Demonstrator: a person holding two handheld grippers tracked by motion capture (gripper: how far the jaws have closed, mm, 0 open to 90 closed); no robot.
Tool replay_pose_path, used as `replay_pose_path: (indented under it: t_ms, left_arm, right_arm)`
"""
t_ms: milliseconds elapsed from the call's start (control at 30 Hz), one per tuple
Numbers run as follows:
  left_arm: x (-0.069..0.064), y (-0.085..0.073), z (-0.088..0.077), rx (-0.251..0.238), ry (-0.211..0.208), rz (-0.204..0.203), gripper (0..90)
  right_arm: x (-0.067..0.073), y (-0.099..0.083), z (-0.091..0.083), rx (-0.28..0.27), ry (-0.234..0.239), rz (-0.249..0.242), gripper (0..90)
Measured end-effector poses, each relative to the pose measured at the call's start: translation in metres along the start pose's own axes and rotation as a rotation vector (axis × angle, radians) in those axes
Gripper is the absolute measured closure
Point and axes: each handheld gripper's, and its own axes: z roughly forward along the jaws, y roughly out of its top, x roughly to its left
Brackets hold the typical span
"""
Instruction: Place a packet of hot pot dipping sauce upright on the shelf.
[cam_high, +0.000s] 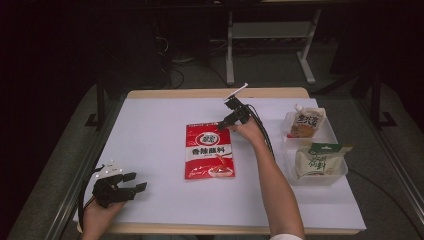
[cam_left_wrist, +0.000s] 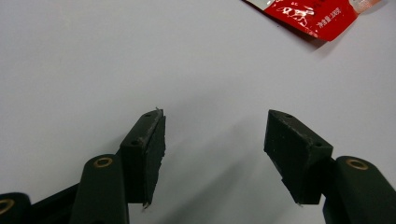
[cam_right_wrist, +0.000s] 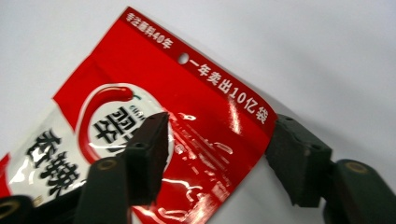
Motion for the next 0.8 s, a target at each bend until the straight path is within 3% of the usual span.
replay_pose_path:
  t_ms: [100, 233, 300, 367, 467, 667, 733, 800]
  left_arm:
    - [0.001, 0.000, 0.000, 0.006, 0.001, 0.011, 38.3]
    - [0.000, 0.000, 0.001, 0.005, 0.000, 0.013, 38.2]
    - [0.001, 0.000, 0.000, 0.012, -0.001, 0.014, 38.2]
    - [0.002, 0.000, 0.000, 0.015, -0.001, 0.013, 38.1]
    - [0.002, 0.000, 0.001, 0.010, -0.003, 0.011, 38.0]
    - [0.002, 0.000, 0.001, 0.013, -0.002, 0.013, 38.0]
    - [0.002, 0.000, 0.001, 0.012, -0.002, 0.011, 38.0]
    - [0.002, 0.001, 0.000, 0.013, -0.002, 0.014, 38.0]
  right_arm:
    - [0.004, 0.001, -0.003, -0.003, 0.000, -0.026, 49.0]
    - [0.005, 0.001, -0.002, 0.007, -0.054, -0.041, 63.8]
    - [0.002, 0.001, 0.000, 0.013, -0.065, -0.029, 63.4]
    - [-0.002, 0.000, 0.003, 0.018, -0.063, -0.022, 56.7]
    - [-0.006, -0.001, 0.003, 0.003, -0.044, 0.001, 57.3]
    - [-0.003, 0.001, 0.001, -0.003, -0.028, -0.037, 66.7]
    - [0.001, 0.002, 0.000, -0.005, -0.046, -0.053, 74.9]
    - [0.002, 0.002, 0.001, -0.007, -0.057, -0.064, 77.0]
